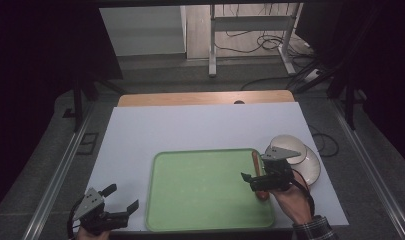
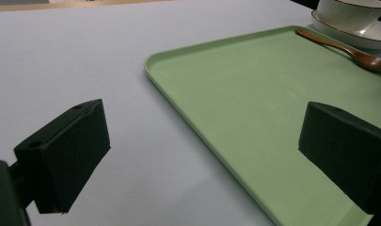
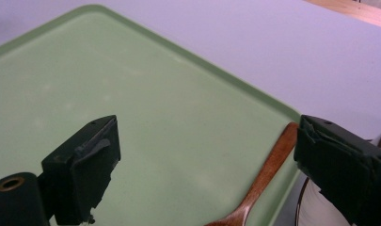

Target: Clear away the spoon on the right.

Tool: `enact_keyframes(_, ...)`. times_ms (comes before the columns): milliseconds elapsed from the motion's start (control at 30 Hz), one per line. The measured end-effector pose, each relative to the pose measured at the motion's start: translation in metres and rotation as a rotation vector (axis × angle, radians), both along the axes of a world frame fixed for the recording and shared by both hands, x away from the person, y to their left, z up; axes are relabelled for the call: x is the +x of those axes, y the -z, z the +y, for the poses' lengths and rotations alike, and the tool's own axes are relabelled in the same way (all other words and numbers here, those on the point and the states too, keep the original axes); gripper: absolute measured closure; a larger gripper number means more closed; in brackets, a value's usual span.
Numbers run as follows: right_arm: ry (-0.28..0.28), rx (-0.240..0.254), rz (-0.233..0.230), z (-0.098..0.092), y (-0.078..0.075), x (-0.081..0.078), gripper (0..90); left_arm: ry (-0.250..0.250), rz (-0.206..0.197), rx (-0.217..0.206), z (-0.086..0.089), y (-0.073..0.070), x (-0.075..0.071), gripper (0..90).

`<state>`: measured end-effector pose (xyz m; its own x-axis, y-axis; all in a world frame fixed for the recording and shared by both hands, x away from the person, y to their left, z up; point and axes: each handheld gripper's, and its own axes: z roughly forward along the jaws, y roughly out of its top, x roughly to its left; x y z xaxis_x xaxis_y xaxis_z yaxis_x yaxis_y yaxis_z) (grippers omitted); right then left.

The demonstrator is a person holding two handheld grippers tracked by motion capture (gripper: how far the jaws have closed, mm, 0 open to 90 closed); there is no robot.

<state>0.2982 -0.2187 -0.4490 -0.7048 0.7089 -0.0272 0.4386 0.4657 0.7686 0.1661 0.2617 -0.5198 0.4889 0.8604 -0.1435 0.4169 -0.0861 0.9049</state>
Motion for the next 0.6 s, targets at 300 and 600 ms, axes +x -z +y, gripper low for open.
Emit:
enact_keyframes(300, 0.003, 0.006, -0.015, -0.012, 0.003, -0.012, 3.6, 0.001, -0.001, 0.001, 0.0, 0.0, 0.0, 2.0)
enact_keyframes(600, 0.015, 0.024, -0.033, -0.024, 0.002, -0.021, 1.8, 0.0, -0.002, -0.002, 0.0, 0.0, 0.0, 2.0)
